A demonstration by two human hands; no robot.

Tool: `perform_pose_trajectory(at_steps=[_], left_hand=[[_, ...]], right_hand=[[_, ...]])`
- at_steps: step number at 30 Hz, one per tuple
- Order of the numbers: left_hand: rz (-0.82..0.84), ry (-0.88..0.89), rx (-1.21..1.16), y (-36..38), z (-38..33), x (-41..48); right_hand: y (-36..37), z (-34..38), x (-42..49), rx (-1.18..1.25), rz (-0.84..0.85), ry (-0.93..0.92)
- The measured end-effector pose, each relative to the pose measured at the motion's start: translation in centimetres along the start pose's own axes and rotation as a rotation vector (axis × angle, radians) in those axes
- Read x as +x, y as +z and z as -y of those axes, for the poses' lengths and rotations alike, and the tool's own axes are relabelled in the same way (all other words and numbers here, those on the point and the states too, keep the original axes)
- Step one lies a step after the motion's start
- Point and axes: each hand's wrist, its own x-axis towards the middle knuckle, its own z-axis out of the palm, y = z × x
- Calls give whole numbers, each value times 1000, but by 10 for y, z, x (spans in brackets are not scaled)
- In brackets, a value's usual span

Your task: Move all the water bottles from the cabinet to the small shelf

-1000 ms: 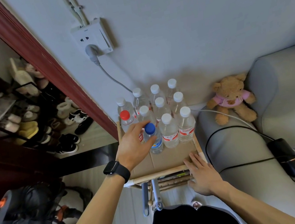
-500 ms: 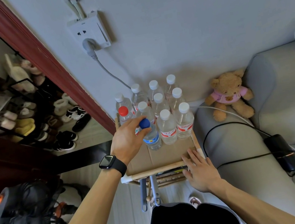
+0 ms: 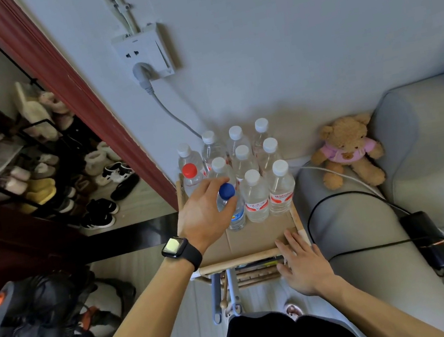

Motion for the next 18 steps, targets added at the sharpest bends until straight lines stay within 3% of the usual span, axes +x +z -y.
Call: perform_pose_trajectory(at_steps=[5,11,18], left_hand=[[-39,88,25,1,-11,13],[166,23,205,14,-15,31],[158,33,182,14,-19,32]], right_hand=[[-4,0,1,-11,22,-13],[-4,-3,0,-14,36,-12],[-21,-7,6,-1,143,-47]])
